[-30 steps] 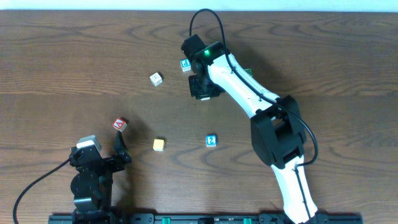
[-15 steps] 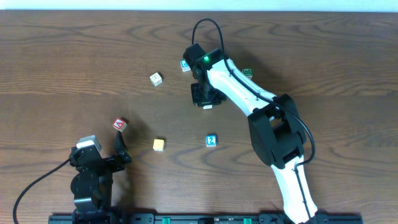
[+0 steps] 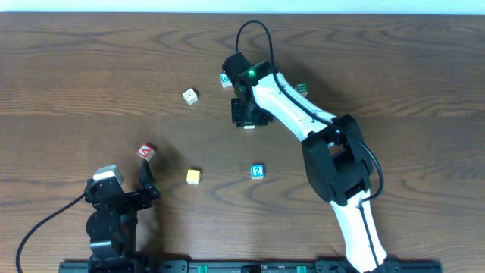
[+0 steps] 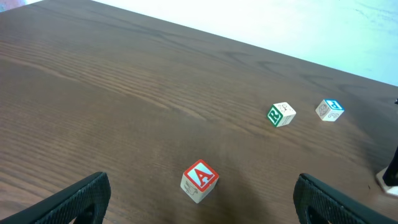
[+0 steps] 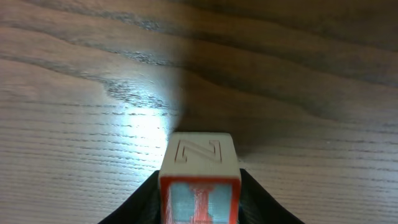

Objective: Spell out Ai2
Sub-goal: 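Carry the red 'I' block to table center and set it down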

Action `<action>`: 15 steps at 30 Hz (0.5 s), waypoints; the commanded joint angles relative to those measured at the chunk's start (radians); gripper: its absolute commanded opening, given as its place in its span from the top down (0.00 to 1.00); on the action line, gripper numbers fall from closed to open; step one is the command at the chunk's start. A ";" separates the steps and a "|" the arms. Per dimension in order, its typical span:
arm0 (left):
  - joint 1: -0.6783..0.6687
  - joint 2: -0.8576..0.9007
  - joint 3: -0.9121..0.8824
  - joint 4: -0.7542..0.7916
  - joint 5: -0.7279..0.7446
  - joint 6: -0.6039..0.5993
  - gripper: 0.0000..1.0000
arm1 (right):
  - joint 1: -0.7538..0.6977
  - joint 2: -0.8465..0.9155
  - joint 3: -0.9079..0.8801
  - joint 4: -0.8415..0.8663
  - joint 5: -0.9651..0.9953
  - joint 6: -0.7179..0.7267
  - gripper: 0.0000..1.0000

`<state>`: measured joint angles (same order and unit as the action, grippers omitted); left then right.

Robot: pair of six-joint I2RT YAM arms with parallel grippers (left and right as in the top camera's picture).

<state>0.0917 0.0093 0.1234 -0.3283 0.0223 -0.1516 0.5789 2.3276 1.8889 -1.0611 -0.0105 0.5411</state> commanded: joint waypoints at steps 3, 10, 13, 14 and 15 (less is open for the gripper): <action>0.005 -0.005 -0.022 -0.008 -0.004 0.018 0.05 | 0.001 -0.002 -0.016 0.003 0.007 0.031 0.62; 0.005 -0.005 -0.022 -0.008 -0.004 0.018 0.04 | 0.001 -0.002 -0.019 0.014 0.007 0.034 0.46; 0.005 -0.005 -0.022 -0.008 -0.004 0.018 0.05 | -0.001 -0.002 -0.019 0.023 0.007 0.034 0.36; 0.005 -0.005 -0.022 -0.008 -0.004 0.018 0.05 | -0.003 -0.005 -0.016 0.021 0.006 0.034 0.33; 0.005 -0.005 -0.022 -0.008 -0.004 0.018 0.05 | -0.005 -0.008 -0.009 0.013 0.006 0.029 0.30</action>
<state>0.0917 0.0093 0.1234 -0.3283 0.0223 -0.1520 0.5789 2.3276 1.8729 -1.0428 -0.0101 0.5690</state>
